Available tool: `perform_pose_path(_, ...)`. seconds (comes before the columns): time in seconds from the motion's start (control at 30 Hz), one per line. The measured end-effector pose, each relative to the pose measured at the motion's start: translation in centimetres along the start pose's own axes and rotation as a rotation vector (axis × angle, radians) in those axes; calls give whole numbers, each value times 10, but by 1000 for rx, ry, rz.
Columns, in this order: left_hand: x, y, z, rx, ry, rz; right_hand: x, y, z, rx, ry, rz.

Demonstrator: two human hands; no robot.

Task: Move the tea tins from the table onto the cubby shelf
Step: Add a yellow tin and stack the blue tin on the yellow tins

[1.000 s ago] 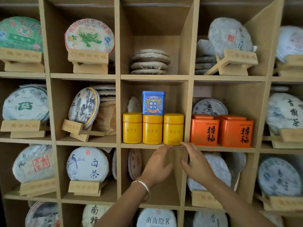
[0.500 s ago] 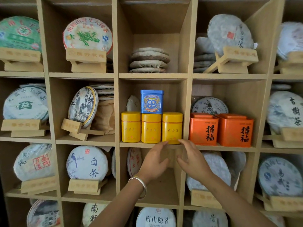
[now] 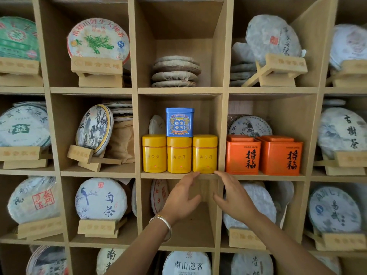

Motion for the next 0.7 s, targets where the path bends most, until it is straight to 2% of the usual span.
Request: perform_pose_path(0.7, 4, -4, -6, 20, 12, -8, -5, 1, -6, -6, -66, 15)
Point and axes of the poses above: each hand's wrist, its own z-axis towards the middle knuckle, its own y-axis out of the palm, x = y × z, the point moved 10 cm from there along z, towards the middle knuckle, and after that the axes turned 3 degrees about -y, right-handed, at the moved point
